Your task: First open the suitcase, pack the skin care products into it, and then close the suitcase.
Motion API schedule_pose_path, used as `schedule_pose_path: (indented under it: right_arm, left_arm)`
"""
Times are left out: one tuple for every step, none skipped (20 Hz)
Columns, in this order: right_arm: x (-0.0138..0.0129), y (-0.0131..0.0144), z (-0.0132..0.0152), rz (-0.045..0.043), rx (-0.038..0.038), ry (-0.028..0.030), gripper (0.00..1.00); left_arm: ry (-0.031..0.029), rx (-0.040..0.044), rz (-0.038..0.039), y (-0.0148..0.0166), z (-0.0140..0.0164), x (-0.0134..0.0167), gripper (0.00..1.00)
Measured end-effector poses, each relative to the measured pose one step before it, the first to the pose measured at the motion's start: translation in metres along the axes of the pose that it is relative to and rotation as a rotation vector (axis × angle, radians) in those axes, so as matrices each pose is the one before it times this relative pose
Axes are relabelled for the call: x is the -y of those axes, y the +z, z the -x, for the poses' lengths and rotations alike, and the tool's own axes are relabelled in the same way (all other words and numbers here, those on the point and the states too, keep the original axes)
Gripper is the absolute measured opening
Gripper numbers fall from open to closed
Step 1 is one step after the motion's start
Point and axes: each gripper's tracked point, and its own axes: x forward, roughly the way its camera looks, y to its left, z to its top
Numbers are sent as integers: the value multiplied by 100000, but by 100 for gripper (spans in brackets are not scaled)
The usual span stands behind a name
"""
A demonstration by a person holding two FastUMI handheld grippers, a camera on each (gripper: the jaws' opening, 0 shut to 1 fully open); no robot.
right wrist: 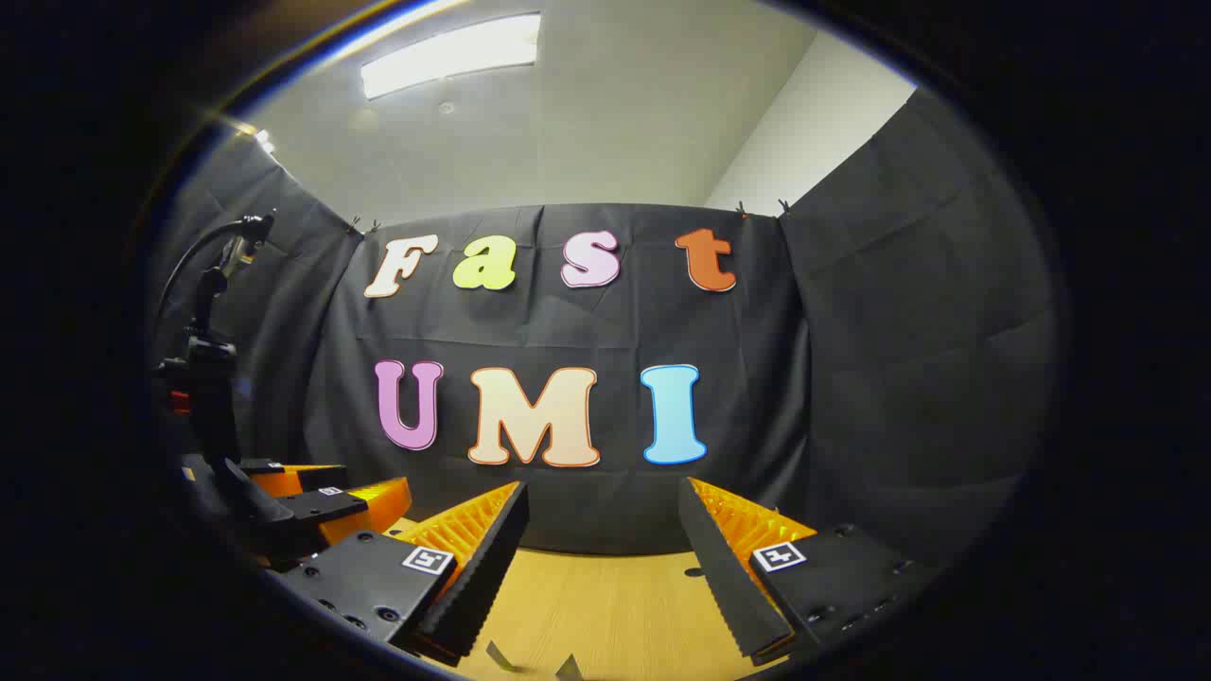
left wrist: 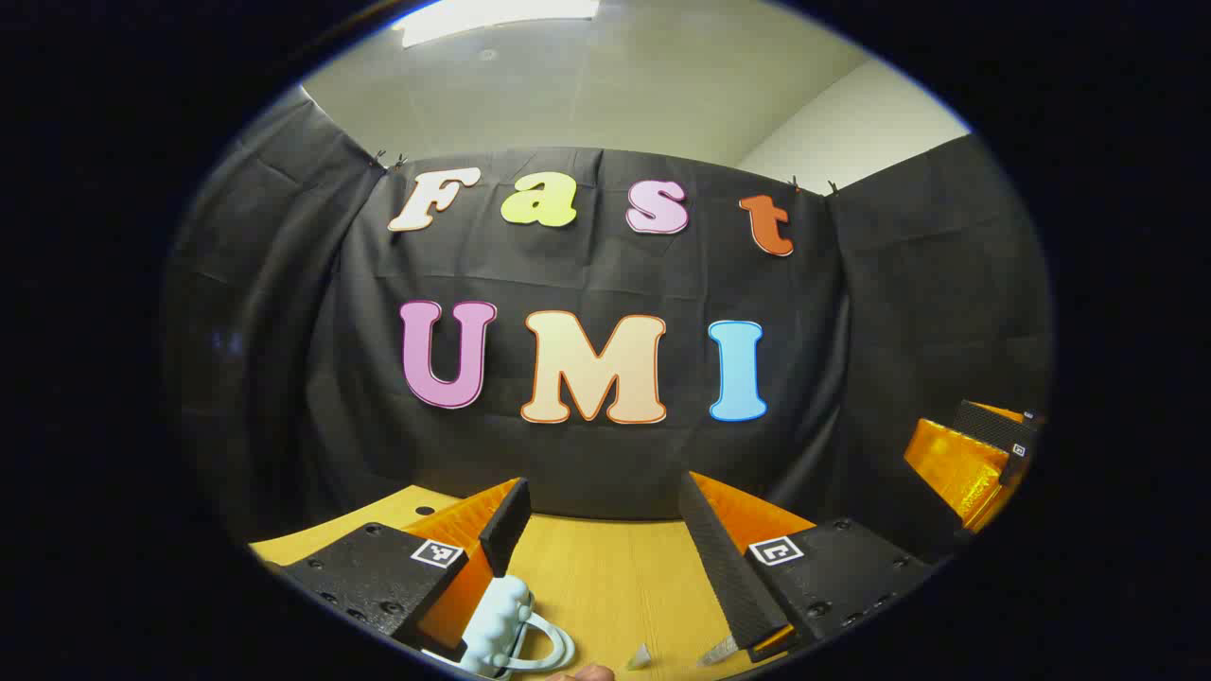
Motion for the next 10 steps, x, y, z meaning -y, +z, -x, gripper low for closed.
schedule_pose_path:
  right_arm:
    - [-53, -106, -124, 278, -172, 398, 98]
    - [73, -255, -181, 526, -198, 649, 98]
    - [-40, -96, -173, 579, 73, 1073, 98]
    - [37, 13, -188, 553, 243, 1214, 98]
    - [215, 41, -229, 356, 593, 1192, 98]
    - [220, -57, -43, 23, 597, 1601, 98]
    - [169, -193, -212, -152, 221, 1813, 98]
    - [243, -423, -107, -340, -195, 1940, 100]
    - [167, -451, -53, -582, -434, 2217, 100]
    - [75, -503, -101, -480, -365, 2356, 100]
  left_arm:
    - [-401, 655, 199, 140, -15, 235, 93]
    - [-317, 217, 98, -117, 12, 257, 94]
    - [-228, -164, -31, -117, -31, 254, 94]
    - [297, -183, -39, -123, -85, 98, 94]
    - [491, -520, 220, -156, -151, 217, 94]
    - [473, -882, 528, -361, 36, 300, 93]
    - [1054, -1255, 289, -485, -8, 253, 93]
    - [1985, -1229, -374, -448, 108, -190, 94]
    - [2066, -1060, -1034, -476, 133, -227, 93]
    - [2466, -1199, -1722, -569, 85, -274, 94]
